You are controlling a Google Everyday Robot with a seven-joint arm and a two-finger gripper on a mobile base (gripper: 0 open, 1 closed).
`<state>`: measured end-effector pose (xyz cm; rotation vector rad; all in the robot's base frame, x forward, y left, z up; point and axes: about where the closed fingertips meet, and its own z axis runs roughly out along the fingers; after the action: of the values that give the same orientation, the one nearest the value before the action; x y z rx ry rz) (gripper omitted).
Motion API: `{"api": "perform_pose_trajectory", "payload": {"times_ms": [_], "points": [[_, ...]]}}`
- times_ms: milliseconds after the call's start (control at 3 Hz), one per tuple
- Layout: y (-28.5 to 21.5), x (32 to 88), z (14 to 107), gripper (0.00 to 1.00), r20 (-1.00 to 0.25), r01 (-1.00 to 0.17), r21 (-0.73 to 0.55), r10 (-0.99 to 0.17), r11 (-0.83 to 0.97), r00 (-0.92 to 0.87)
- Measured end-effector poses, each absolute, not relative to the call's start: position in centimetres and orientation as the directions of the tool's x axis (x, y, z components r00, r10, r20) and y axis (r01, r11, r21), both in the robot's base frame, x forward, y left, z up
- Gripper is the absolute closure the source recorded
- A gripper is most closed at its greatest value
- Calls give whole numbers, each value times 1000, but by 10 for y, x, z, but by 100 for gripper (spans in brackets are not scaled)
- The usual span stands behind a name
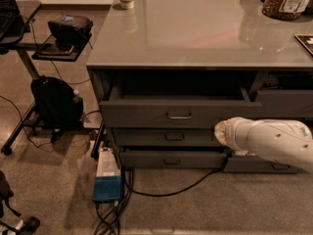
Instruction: Close top drawer
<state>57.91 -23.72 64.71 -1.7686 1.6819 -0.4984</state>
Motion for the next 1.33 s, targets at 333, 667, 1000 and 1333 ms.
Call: {"api": "perform_pose_trajectory", "payload": {"times_ms": [333, 667, 1000, 1333], "points": [[-233, 605, 640, 100, -179, -744, -667, -977, 36, 113], [-238, 636, 649, 100, -197, -720, -690, -976, 69, 95], [-244, 667, 659, 100, -216, -686, -719, -974, 110, 71], [-246, 674, 660, 100, -223, -676, -726, -973, 124, 61]]}}
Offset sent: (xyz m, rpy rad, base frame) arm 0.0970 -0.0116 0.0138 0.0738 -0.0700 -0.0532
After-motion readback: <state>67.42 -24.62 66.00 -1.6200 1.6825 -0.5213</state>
